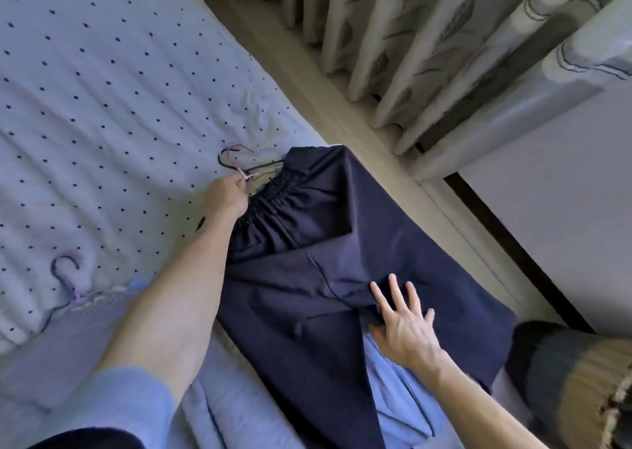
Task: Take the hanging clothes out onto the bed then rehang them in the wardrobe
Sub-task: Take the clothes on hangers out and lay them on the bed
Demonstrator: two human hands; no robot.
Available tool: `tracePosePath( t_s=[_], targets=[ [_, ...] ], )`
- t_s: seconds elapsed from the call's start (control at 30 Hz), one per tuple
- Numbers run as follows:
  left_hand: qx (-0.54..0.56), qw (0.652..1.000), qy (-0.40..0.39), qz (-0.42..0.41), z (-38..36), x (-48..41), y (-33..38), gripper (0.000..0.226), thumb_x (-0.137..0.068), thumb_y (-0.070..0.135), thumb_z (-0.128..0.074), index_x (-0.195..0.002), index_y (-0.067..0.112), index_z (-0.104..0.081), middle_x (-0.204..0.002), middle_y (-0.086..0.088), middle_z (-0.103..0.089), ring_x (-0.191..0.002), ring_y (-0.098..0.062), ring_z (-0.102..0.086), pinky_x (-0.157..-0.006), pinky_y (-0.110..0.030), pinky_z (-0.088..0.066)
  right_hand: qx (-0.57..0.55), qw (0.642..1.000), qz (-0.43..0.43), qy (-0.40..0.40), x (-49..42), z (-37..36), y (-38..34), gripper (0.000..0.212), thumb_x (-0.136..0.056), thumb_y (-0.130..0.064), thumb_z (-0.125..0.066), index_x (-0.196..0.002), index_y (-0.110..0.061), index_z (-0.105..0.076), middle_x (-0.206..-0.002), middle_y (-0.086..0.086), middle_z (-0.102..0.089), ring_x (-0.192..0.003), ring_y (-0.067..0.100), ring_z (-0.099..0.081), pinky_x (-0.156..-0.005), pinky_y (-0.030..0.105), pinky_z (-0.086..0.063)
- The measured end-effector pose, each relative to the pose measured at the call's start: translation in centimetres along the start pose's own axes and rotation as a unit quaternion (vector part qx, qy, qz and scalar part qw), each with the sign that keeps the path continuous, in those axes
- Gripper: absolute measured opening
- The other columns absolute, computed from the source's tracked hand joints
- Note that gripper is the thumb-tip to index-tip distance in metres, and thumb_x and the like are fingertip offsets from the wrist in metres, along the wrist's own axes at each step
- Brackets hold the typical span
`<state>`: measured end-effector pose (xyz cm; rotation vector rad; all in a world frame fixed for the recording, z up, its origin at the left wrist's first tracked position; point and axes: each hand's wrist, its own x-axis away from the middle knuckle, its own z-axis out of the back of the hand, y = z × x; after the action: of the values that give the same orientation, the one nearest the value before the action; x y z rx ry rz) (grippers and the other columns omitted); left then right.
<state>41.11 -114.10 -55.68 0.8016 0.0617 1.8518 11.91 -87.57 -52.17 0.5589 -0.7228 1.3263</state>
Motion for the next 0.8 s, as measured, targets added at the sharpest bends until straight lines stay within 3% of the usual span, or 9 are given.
tracePosePath(
  t_s=[0.1,0.2,0.3,0.4,0.5,0.63,0.8],
  targets=[
    [-0.031,0.999,0.019,0.01,-1.9,-0.7,-0.9,0.031,-0.104,0.028,-0.046,-0.126,0.028,-0.067,-0.115,-0.014,-0.069,-0.097,-0.037,-0.065,-0.082,-0.045,-0.057,0.005,1.0,0.003,0.0,-0.7,-0.5,-0.1,0.076,-0.096,-0.058,-0.035,-0.155,-0.04,0.009,-0.163,-0.005,0.018,-0.15,0.033,0.012,-0.108,0.067,-0.027],
    [-0.072,0.994,0.087,0.0,-3.9,-0.7,-1.5,0.026,-0.105,0.029,-0.044,-0.116,0.028,-0.067,-0.101,-0.014,-0.069,-0.087,-0.037,-0.065,-0.074,-0.045,-0.057,-0.001,1.0,0.021,-0.012,-1.0,-0.3,0.1,0.08,-0.094,-0.057,-0.04,-0.155,-0.04,0.008,-0.163,-0.007,0.02,-0.151,0.031,0.013,-0.11,0.064,-0.027],
    [-0.085,0.992,0.096,0.01,-4.5,-0.6,-1.8,0.026,-0.105,0.03,-0.041,-0.118,0.028,-0.064,-0.103,-0.017,-0.068,-0.092,-0.039,-0.063,-0.081,-0.044,-0.051,-0.014,0.999,0.039,-0.023,-0.5,0.5,0.6,0.079,-0.093,-0.053,-0.044,-0.157,-0.038,0.0,-0.165,-0.008,0.011,-0.152,0.025,0.006,-0.115,0.056,-0.026],
    [-0.111,0.993,0.033,0.031,-4.1,0.3,-2.3,0.033,-0.099,0.028,-0.044,-0.129,0.03,-0.06,-0.113,-0.018,-0.066,-0.105,-0.041,-0.06,-0.097,-0.048,-0.046,-0.048,0.998,0.041,-0.014,1.2,1.2,1.4,0.069,-0.096,-0.045,-0.043,-0.157,-0.03,-0.014,-0.165,-0.005,-0.01,-0.152,0.019,-0.011,-0.119,0.044,-0.023],
    [-0.122,0.992,0.024,0.023,-2.5,2.9,-1.2,0.043,-0.09,0.024,-0.046,-0.133,0.02,-0.054,-0.116,-0.02,-0.063,-0.109,-0.043,-0.057,-0.099,-0.055,-0.046,-0.094,0.995,0.027,0.013,4.0,1.1,2.4,0.062,-0.1,-0.043,-0.04,-0.156,-0.025,-0.021,-0.163,-0.005,-0.023,-0.15,0.016,-0.018,-0.12,0.037,-0.024],
    [-0.132,0.987,-0.021,-0.087,-1.7,11.6,1.9,0.05,-0.095,0.028,-0.049,-0.144,0.02,-0.047,-0.143,-0.015,-0.049,-0.127,-0.04,-0.048,-0.103,-0.052,-0.043,-0.135,0.989,0.006,0.065,9.6,1.0,3.9,0.054,-0.103,-0.038,-0.039,-0.154,-0.026,-0.028,-0.162,-0.004,-0.027,-0.15,0.016,-0.019,-0.12,0.033,-0.024],
    [-0.146,0.95,-0.155,-0.229,-4.1,26.4,5.7,0.048,-0.098,0.037,-0.051,-0.143,0.021,-0.05,-0.151,-0.004,-0.044,-0.134,-0.028,-0.047,-0.108,-0.04,-0.039,-0.206,0.966,-0.034,0.153,19.5,0.3,6.1,0.049,-0.103,-0.034,-0.04,-0.151,-0.026,-0.037,-0.161,-0.004,-0.029,-0.15,0.015,-0.021,-0.119,0.026,-0.019]
  ],
)
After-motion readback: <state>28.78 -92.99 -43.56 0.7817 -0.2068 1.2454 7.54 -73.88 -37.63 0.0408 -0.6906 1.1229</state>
